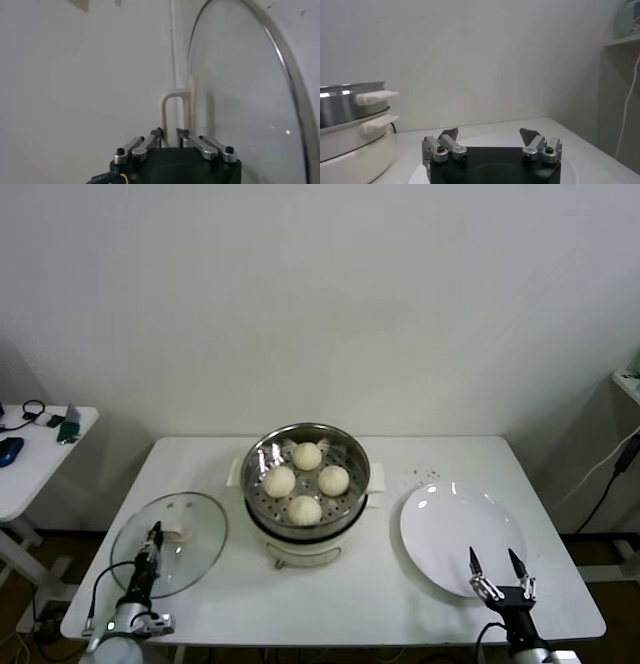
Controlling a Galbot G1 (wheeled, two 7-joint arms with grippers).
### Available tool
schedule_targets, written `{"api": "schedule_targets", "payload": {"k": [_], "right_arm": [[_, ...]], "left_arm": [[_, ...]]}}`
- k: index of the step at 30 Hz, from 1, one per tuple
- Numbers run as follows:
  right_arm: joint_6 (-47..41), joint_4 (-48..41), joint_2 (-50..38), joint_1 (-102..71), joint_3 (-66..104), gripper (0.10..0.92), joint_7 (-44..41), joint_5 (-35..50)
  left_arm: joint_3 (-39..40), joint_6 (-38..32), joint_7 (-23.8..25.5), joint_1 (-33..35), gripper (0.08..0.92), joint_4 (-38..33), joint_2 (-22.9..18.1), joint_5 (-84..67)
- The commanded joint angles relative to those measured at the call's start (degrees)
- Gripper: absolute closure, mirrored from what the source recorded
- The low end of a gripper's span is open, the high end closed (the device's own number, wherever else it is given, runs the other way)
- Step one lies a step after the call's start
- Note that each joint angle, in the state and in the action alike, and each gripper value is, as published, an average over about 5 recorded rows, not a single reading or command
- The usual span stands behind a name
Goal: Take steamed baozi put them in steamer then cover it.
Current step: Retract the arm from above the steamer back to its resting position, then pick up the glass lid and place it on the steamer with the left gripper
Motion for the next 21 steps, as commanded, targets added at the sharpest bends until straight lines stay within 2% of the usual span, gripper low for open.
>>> {"api": "schedule_targets", "payload": {"k": [1,5,14,21], "right_arm": [[0.20,0.08,-0.02,-0.12,-0.23,0.203,-0.08,-0.17],[0.48,0.15,-0.02,-0.33,-0.35,0.203,-0.13,-0.28],[0.86,0.40,-0.23,-0.62,0.03,0.203,-0.27,-0.20],[1.25,0.26,-0.22,-0.68,0.19,0.203,-0.41,-0.21]], "left_arm": [[0.28,-0.63,-0.55,-0.40,0.769,0.51,0.56,0.96],[0.31,-0.75,0.08,-0.49,0.845,-0.56,0.89,0.92],[0.30,-0.19,3.33,0.64,0.853,-5.94,0.92,-1.28],[-0.07,4.75,8.70,3.40,0.856,-15.12,1.73,-4.07]]}}
